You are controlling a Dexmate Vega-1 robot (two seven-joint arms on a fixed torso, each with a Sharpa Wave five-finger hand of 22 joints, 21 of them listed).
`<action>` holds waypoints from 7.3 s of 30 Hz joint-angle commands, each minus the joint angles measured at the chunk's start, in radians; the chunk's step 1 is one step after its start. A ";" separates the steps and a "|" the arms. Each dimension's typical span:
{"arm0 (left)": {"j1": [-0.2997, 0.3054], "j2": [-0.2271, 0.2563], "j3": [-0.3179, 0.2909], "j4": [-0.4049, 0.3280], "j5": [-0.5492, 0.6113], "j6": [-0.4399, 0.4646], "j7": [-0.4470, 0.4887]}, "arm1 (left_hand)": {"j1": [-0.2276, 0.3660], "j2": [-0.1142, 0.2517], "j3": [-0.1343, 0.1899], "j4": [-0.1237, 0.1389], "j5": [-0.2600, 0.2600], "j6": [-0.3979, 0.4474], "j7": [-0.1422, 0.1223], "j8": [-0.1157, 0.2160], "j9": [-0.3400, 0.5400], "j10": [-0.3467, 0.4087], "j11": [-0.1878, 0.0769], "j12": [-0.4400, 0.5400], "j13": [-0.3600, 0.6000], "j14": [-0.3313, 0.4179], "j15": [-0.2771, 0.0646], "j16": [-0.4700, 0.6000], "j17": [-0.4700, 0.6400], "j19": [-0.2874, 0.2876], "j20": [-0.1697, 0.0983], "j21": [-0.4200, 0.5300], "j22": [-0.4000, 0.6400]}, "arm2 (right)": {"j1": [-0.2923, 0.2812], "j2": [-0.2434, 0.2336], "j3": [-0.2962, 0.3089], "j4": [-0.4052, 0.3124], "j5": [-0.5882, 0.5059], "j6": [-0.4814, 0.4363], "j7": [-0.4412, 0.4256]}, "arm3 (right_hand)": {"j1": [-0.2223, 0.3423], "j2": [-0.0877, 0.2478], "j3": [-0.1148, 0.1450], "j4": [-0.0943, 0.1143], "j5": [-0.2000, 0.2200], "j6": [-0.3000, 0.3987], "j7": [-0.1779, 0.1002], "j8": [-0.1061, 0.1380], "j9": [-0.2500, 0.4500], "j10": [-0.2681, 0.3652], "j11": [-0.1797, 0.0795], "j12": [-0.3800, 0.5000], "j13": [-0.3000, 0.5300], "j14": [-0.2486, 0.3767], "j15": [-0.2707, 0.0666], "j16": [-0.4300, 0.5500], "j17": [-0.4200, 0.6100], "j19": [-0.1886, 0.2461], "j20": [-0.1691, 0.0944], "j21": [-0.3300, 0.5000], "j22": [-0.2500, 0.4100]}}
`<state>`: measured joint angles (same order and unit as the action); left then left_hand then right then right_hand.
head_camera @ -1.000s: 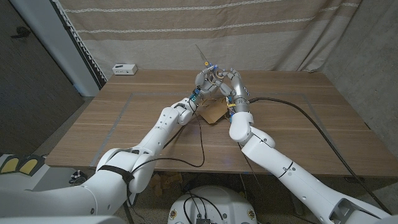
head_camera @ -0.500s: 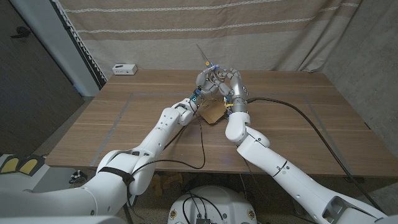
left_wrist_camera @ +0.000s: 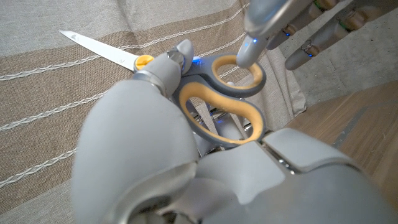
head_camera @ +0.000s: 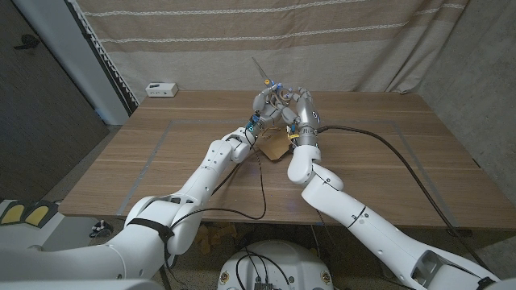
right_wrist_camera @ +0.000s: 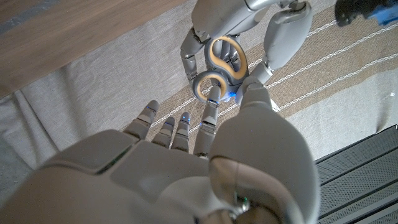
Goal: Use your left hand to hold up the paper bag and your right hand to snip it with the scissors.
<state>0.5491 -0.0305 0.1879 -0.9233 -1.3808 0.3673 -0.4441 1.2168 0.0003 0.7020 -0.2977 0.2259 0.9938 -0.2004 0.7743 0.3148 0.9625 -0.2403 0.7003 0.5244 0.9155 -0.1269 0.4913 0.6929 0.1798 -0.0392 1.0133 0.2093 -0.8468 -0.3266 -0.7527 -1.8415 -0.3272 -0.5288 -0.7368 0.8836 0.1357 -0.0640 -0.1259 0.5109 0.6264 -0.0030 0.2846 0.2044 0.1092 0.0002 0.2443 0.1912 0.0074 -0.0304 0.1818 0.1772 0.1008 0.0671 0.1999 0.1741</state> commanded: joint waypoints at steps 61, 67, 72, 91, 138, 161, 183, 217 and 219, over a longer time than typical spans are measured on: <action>-0.074 -0.013 0.020 0.144 0.034 0.110 -0.149 | 0.162 0.163 0.119 0.125 -0.007 0.187 0.125 0.355 0.773 0.042 0.025 0.149 0.498 0.045 -0.105 -0.061 0.328 -0.022 -0.130 -0.012 -0.015 | 0.144 0.144 -0.140 0.201 -0.192 -0.369 -0.117 | -0.026 -0.022 -0.051 0.023 0.007 0.030 0.010 -0.045 -0.008 0.127 0.005 0.031 0.001 0.096 -0.002 0.013 0.004 0.120 -0.029 0.028 0.012; -0.081 -0.013 0.025 0.158 0.043 0.129 -0.180 | 0.164 0.163 0.118 0.124 -0.007 0.189 0.125 0.354 0.767 0.039 0.025 0.145 0.492 0.049 -0.105 -0.070 0.322 -0.023 -0.131 -0.011 -0.015 | 0.146 0.148 -0.139 0.214 -0.182 -0.360 -0.129 | -0.019 -0.030 -0.053 0.017 0.007 0.036 0.000 -0.043 -0.005 0.134 0.002 0.033 0.001 0.101 -0.001 0.013 0.003 0.122 -0.028 0.027 0.012; -0.062 -0.011 0.026 0.120 0.042 0.150 -0.168 | 0.163 0.163 0.116 0.126 -0.007 0.189 0.122 0.351 0.759 0.041 0.025 0.145 0.490 0.049 -0.105 -0.081 0.310 -0.026 -0.130 -0.010 -0.015 | 0.152 0.155 -0.147 0.241 -0.191 -0.358 -0.157 | 0.007 -0.048 -0.054 -0.002 0.012 0.062 -0.003 -0.032 0.002 0.165 -0.006 0.042 0.001 0.126 -0.009 0.016 0.002 0.138 -0.032 0.030 0.013; -0.017 0.015 0.036 0.014 0.008 0.151 -0.080 | 0.162 0.162 0.110 0.126 -0.009 0.195 0.112 0.347 0.735 0.043 0.025 0.141 0.477 0.071 -0.106 -0.101 0.295 -0.039 -0.130 0.001 -0.012 | 0.137 0.134 -0.148 0.217 -0.182 -0.344 -0.154 | 0.090 -0.020 -0.025 -0.021 0.026 0.120 0.027 -0.021 0.006 0.245 -0.021 0.060 0.000 0.187 -0.031 0.018 0.004 0.173 -0.050 0.037 0.018; -0.048 0.017 0.035 0.068 0.024 0.159 -0.153 | 0.160 0.159 0.117 0.125 -0.007 0.189 0.110 0.365 0.733 0.054 0.025 0.147 0.470 0.087 -0.106 -0.124 0.310 -0.046 -0.127 0.013 -0.015 | 0.125 0.058 -0.153 0.146 -0.190 -0.306 -0.044 | 0.234 0.043 0.180 -0.048 -0.073 0.099 0.037 -0.070 -0.012 0.236 -0.038 0.027 0.002 0.166 -0.013 0.005 0.007 0.146 -0.052 0.028 0.019; 0.019 0.019 0.052 -0.071 -0.018 0.214 -0.066 | 0.161 0.156 0.118 0.123 -0.006 0.193 0.112 0.369 0.721 0.053 0.025 0.148 0.469 0.097 -0.106 -0.132 0.316 -0.049 -0.130 0.016 -0.016 | 0.132 0.103 -0.153 0.218 -0.225 -0.321 -0.126 | 0.235 -0.058 0.188 -0.026 -0.161 0.212 -0.023 -0.032 0.006 0.318 -0.054 0.043 0.001 0.257 -0.050 0.017 0.003 0.214 -0.068 0.049 0.019; 0.012 0.034 0.091 -0.071 -0.051 0.229 -0.085 | 0.158 0.156 0.113 0.125 -0.008 0.197 0.113 0.352 0.679 0.044 0.025 0.136 0.453 0.099 -0.106 -0.157 0.297 -0.055 -0.129 0.018 -0.017 | 0.135 0.123 -0.143 0.271 -0.208 -0.293 -0.168 | 0.271 -0.027 0.196 -0.016 -0.147 0.423 0.002 0.078 0.039 0.486 -0.081 0.071 0.000 0.389 -0.094 0.034 0.014 0.275 -0.080 0.074 0.029; -0.029 0.023 0.113 0.002 -0.003 0.234 -0.193 | 0.115 0.128 0.082 0.122 -0.016 0.254 0.152 0.252 0.408 -0.006 0.024 -0.025 0.217 0.117 -0.108 -0.292 0.112 -0.084 -0.118 0.057 -0.021 | 0.139 0.114 -0.132 0.277 -0.178 -0.274 -0.165 | 0.265 -0.003 0.202 0.002 -0.189 0.430 0.044 0.090 0.046 0.501 -0.094 0.057 0.002 0.379 -0.098 0.016 0.014 0.256 -0.074 0.073 0.035; -0.031 0.018 0.108 0.012 -0.011 0.246 -0.195 | 0.107 0.116 0.073 0.123 -0.018 0.251 0.152 0.228 0.362 -0.010 0.025 -0.040 0.194 0.115 -0.109 -0.297 0.100 -0.089 -0.113 0.064 -0.021 | 0.140 0.114 -0.132 0.279 -0.177 -0.273 -0.167 | 0.264 -0.003 0.203 0.003 -0.192 0.430 0.045 0.093 0.049 0.501 -0.094 0.056 0.003 0.379 -0.098 0.015 0.014 0.256 -0.074 0.073 0.035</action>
<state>0.5321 -0.0013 0.2574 -0.9464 -1.3944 0.5543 -0.4836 1.2521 0.0236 0.6974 -0.2822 0.2085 1.0343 -0.2411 0.8657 0.3148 0.9588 -0.2163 0.6741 0.7463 0.9777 -0.1829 0.1995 0.8013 0.1010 -0.0360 1.0676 0.1842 -0.7085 -0.2116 -0.8874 -1.5663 -0.5090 -0.8082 -0.8997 1.1265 0.0984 0.1335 -0.1297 0.3250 0.9457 0.0713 0.3671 0.2480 0.5827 -0.0699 0.3003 0.1890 0.3877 -0.0428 0.2028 0.1887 0.3627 -0.0050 0.2708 0.2073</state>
